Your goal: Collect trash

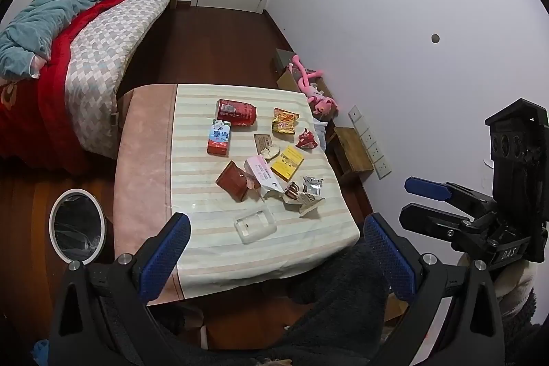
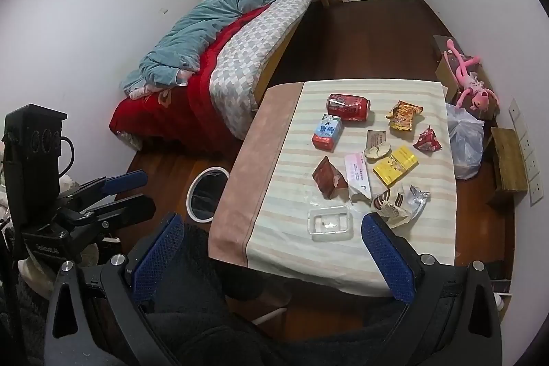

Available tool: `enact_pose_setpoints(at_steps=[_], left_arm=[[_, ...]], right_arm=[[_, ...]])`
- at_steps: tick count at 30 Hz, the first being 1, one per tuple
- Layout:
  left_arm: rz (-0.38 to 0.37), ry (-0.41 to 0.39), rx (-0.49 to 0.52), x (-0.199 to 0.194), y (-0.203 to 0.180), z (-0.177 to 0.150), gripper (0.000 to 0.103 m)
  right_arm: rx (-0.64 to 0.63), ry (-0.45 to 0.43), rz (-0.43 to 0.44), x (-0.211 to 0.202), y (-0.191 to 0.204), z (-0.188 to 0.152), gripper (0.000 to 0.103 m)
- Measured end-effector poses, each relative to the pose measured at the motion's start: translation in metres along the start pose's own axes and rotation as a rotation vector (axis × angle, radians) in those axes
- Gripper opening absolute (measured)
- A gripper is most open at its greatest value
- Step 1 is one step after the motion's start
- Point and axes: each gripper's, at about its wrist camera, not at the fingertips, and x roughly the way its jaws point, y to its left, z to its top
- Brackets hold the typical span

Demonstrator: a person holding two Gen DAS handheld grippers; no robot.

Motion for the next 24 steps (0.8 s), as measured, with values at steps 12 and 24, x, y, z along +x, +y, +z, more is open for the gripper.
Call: enact_pose_setpoints(at_steps=[12,24], left_arm=[[-0.004,-0.003,0.003,0.0006,0.0015,0.0004,0.103],[-0.007,-0.002,0.003,-0.0025,0.0009,0.0011,0.103]], right_arm=[[-0.012,0.004,0.003,-0.0002,0.0038,0.0029,0.103],[-0.017,0.004,0.003,-0.0028,0.0048,0.0033,0.103]])
